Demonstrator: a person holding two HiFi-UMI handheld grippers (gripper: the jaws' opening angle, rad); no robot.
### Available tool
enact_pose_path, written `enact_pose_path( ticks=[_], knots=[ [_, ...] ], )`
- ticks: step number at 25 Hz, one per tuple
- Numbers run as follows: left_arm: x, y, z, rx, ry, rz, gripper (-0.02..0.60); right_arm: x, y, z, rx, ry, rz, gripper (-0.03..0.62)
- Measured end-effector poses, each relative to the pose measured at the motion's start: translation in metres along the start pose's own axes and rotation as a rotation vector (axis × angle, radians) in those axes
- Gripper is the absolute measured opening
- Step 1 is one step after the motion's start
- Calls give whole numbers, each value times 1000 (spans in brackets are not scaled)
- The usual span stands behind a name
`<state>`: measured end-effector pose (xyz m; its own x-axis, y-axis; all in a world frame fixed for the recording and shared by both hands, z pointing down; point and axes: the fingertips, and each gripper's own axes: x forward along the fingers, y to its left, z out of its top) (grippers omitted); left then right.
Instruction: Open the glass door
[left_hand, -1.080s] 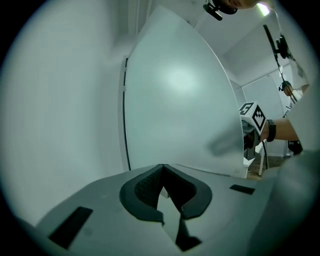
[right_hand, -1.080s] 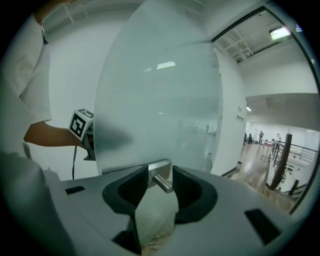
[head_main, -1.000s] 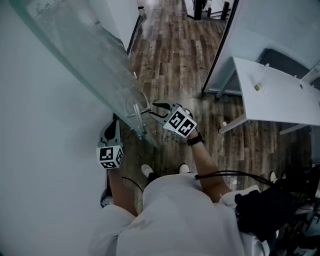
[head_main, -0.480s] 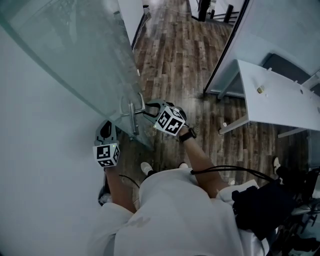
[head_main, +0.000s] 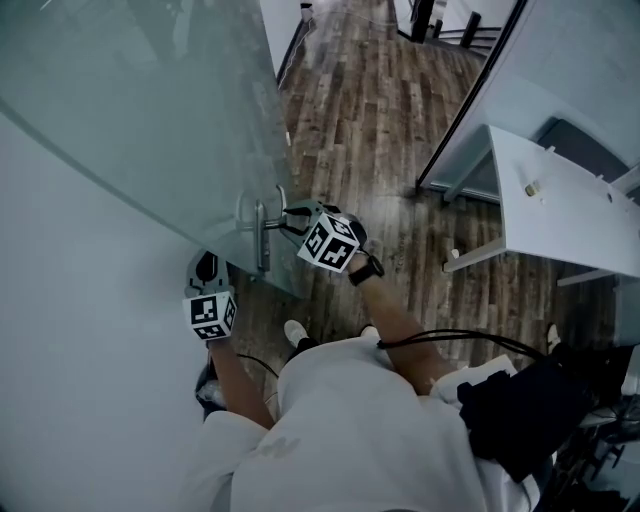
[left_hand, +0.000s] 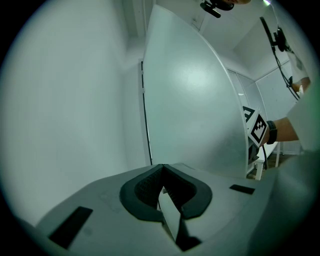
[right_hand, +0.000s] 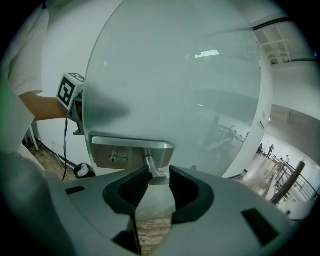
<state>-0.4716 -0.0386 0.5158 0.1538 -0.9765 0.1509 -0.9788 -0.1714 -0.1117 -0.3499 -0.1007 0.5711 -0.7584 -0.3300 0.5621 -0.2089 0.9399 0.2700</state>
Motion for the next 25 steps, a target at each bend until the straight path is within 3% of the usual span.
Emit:
enact_pose_path(
  ticks=[9, 16, 25],
  knots=[
    [-22, 32, -18, -14, 28, 74, 3, 31, 20, 17, 51, -39, 117, 129],
    [-29, 65, -34, -30, 33, 139, 3, 61, 22, 37, 60, -39, 150, 129],
    [-82, 99, -54, -62, 57, 281, 3, 93, 41, 65, 60, -43, 170, 127]
  ],
)
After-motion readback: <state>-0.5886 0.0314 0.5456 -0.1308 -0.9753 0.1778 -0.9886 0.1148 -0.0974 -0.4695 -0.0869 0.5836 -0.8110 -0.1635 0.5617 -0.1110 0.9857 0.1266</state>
